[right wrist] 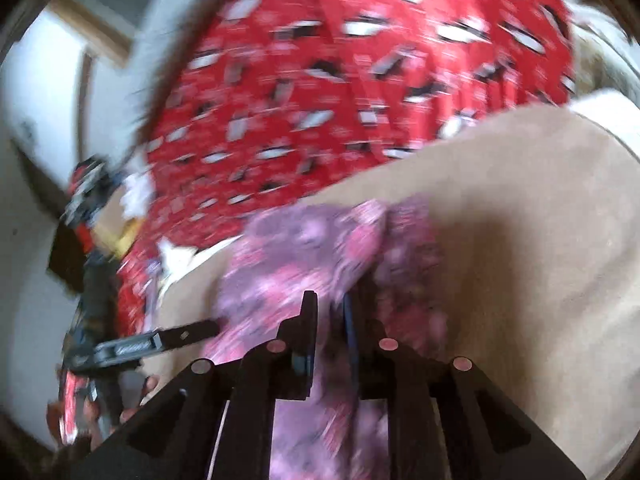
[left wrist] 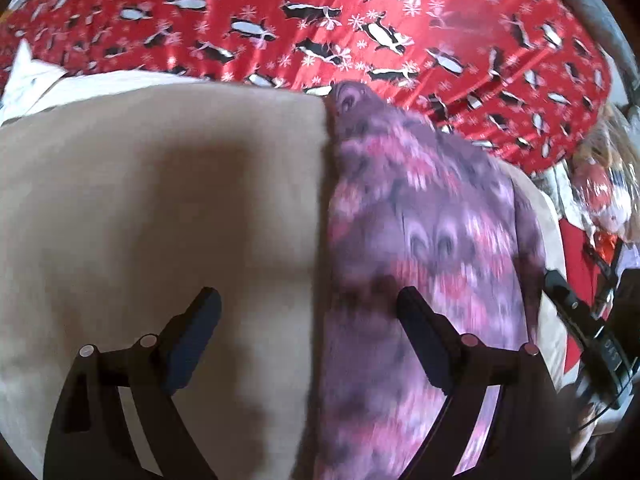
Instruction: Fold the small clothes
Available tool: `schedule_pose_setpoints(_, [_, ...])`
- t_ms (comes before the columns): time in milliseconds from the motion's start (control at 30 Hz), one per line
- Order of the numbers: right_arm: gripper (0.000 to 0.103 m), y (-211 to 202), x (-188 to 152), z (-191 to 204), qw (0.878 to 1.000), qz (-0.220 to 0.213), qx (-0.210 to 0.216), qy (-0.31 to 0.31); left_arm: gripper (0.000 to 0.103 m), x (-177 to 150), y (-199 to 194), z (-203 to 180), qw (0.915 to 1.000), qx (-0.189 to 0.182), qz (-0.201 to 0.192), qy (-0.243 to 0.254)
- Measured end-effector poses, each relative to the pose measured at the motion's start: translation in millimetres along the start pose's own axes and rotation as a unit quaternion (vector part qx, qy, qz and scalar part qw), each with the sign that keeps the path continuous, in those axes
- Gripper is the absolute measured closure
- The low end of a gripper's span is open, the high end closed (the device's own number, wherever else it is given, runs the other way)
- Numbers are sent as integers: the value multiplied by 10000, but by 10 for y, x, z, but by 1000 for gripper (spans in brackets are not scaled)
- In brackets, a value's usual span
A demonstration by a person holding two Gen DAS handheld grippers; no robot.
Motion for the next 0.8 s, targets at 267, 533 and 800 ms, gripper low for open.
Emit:
schedule_pose_setpoints(267, [70, -105, -398, 103, 9889, 492, -1047, -930, 12, -358, -139, -190, 9964, 754, -58, 379])
schedule_pose_setpoints(533, [95, -438, -940, 98, 9856, 1060, -885, -979, 11, -800, -85, -330, 9944, 927, 139, 480])
schedule_pose_setpoints(800, [86, -442, -985, -121, 9798, 972, -1429, -1003, 12, -798, -163, -266, 9960, 764, 205, 423])
Point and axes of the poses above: each gripper's, at about its wrist camera, not at the fingertips, and y roughly the way its jaws point, z to its left, x to its top, the point moved 4 cm from there along y, roughly the way its jaws point, and after that the axes turned 8 degrees about y, right-handed, at the moved point
